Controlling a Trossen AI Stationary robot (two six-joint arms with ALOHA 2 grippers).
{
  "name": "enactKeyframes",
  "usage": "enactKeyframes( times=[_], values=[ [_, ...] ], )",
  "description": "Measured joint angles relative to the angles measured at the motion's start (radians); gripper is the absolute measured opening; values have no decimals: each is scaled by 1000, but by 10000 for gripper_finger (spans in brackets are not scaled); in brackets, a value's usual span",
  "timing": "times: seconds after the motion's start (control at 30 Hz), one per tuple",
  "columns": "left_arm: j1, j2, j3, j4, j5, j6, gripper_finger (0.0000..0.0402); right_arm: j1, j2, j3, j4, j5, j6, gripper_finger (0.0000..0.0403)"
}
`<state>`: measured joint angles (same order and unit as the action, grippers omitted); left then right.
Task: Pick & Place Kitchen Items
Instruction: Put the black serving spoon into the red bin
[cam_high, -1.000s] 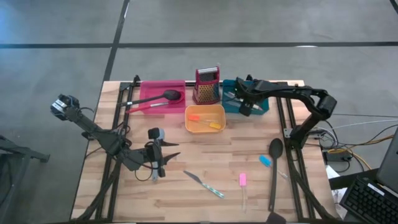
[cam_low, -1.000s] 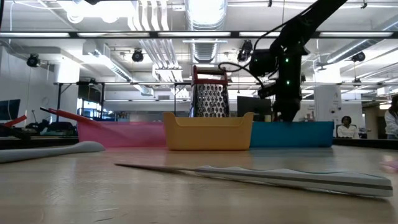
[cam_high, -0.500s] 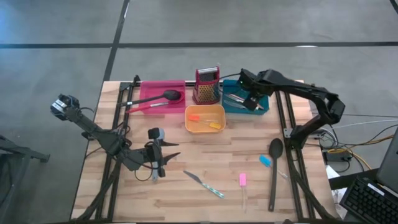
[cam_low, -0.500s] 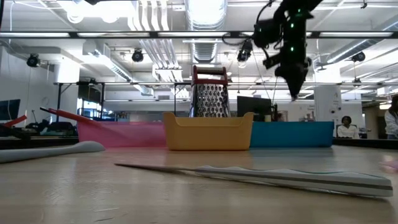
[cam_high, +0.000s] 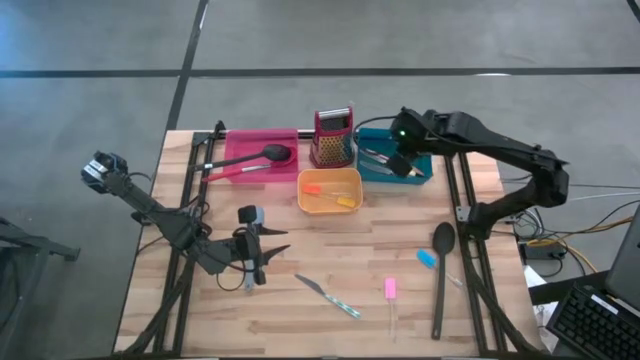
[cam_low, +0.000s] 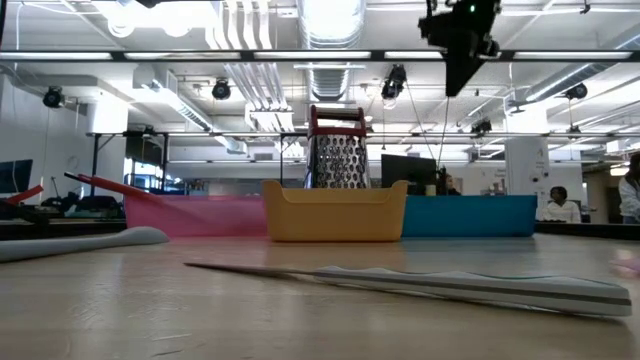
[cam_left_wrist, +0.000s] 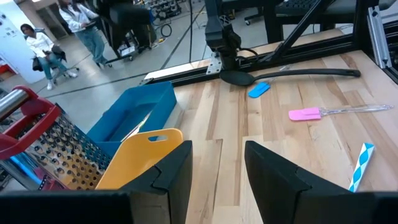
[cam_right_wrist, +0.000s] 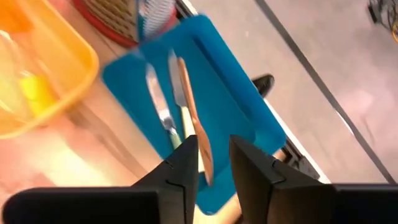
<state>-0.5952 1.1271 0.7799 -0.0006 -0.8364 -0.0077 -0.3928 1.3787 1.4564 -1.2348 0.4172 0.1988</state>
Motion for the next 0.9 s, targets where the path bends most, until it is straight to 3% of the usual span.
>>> enactKeyframes(
  times=[0.37, 0.7, 0.9],
  values=[
    [0, 0, 0, 0, 0, 0, 151, 236, -15, 9, -45, -7, 158, 29],
    [0, 0, 0, 0, 0, -1, 151, 531, 5, -7, -305, -72, 547, 9],
    [0, 0, 0, 0, 0, 0, 151, 712, 4, -7, -336, -90, 751, 8]
  ],
)
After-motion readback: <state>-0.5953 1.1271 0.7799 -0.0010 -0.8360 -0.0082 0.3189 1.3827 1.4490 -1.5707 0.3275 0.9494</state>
